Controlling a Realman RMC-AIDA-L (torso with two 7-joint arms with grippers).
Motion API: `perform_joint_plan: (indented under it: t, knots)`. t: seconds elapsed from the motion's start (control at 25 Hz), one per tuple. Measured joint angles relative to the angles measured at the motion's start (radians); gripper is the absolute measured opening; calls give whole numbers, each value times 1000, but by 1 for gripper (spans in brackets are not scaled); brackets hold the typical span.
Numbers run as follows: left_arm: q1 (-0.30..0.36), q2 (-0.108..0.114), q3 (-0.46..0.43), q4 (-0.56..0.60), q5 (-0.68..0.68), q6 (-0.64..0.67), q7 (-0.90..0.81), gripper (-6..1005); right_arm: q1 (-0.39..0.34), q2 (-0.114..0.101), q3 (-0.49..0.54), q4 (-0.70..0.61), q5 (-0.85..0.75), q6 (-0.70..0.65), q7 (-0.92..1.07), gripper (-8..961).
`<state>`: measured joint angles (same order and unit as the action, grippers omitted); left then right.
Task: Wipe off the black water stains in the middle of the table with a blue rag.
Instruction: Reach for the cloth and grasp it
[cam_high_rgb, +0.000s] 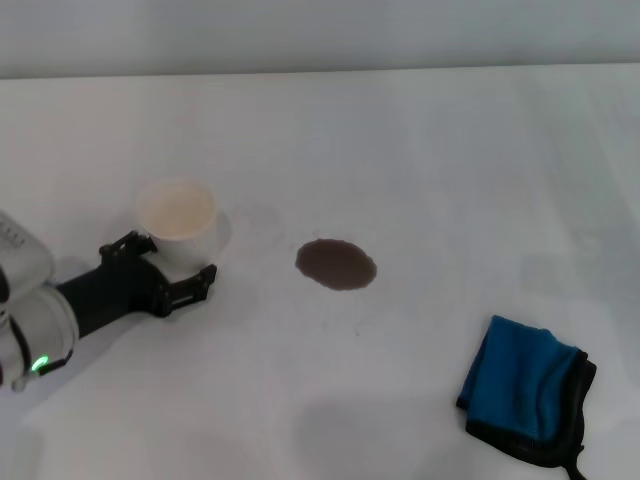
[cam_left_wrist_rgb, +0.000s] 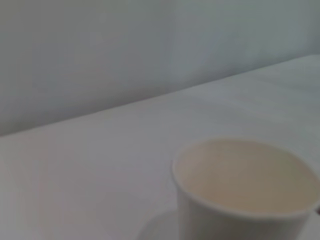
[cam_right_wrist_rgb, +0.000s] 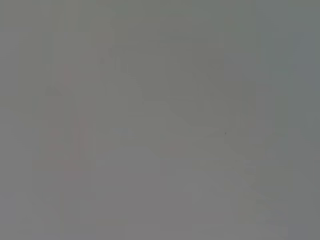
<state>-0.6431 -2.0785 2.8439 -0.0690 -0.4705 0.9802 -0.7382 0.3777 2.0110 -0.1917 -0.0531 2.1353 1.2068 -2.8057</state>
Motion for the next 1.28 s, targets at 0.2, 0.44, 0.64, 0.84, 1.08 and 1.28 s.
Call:
perform_joint_plan:
  t: [0.2, 0.44, 0.64, 0.84, 1.08, 1.28]
  knots:
    - [76, 1, -1, 2, -36, 72, 32, 885, 0, 0, 0, -1, 0, 1, 0, 846]
    - [195, 6, -1, -17, -212, 209, 103, 885, -2, -3, -2, -2, -2, 4, 3, 845]
    - [269, 5, -1, -51, -378, 314, 150, 885, -39, -5, -91, -88, -17, 5, 215, 844]
    - [310, 5, -1, -53, -517, 391, 200, 886, -131, -35, -306, -373, -146, -229, 872, 844]
    - [286, 6, -1, -54, -576, 413, 236, 886, -157, -161, -365, -449, -393, -156, 1524, 843]
    - [244, 8, -1, -54, -608, 422, 264, 886, -111, -274, -367, -471, -663, 110, 1864, 843]
